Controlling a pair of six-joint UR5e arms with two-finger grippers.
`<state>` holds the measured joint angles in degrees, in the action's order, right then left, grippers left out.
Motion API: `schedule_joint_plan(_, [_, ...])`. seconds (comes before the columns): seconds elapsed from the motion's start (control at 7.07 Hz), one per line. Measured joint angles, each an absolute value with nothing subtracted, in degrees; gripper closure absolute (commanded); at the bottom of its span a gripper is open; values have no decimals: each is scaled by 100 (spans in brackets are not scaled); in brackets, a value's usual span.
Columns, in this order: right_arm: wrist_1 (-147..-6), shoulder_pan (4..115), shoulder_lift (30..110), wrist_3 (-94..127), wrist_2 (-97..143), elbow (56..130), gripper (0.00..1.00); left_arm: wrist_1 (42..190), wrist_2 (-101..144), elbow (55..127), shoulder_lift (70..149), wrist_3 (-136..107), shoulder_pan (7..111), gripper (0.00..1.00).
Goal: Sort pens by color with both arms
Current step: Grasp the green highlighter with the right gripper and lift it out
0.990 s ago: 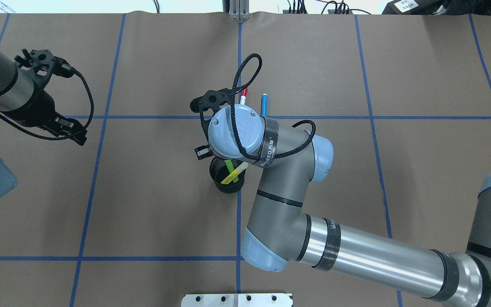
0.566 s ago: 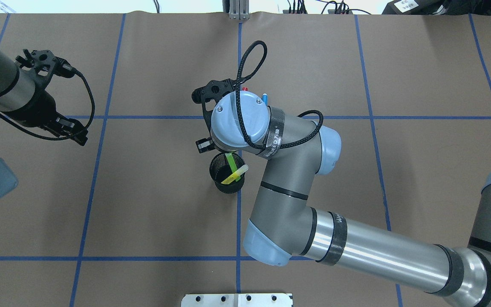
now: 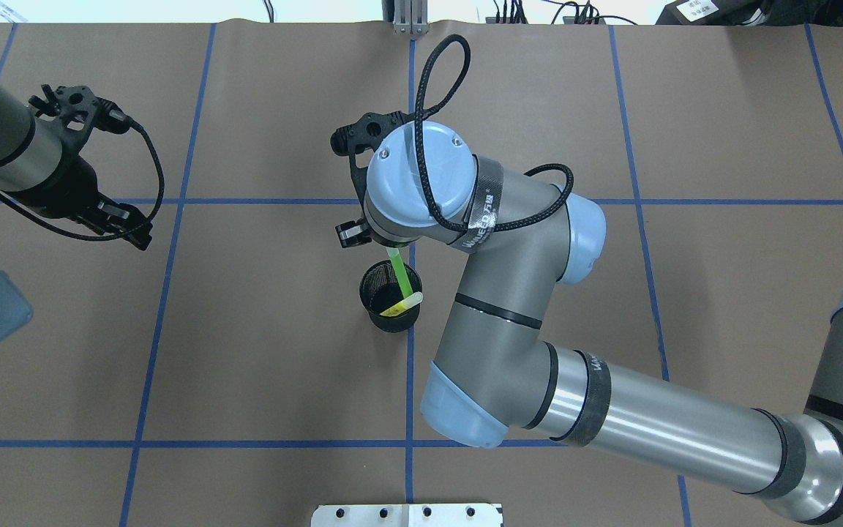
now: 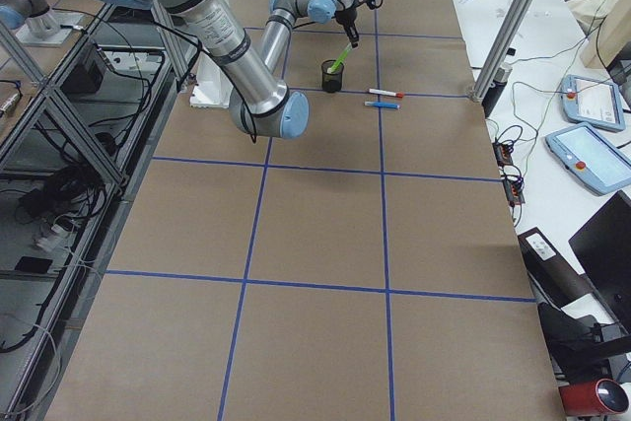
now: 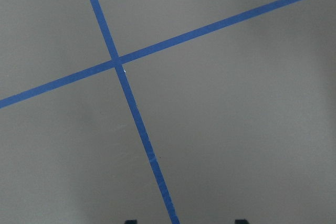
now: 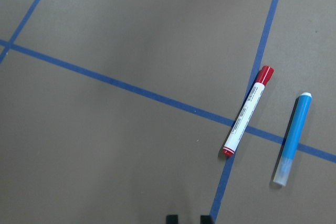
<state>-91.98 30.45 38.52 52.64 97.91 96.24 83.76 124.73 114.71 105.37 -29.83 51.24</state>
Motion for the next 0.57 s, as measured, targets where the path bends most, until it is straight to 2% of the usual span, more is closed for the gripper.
schedule_joint_plan(0.28, [-9221,3334,3620,5374,9872,9429,98,8376,12458,11464,10547,-3052,5105,29])
schedule_joint_plan(0.57, [-9187,3527,3055,5836,9985,8642,100,8376,12449,11461,10552,-3081,5099,28])
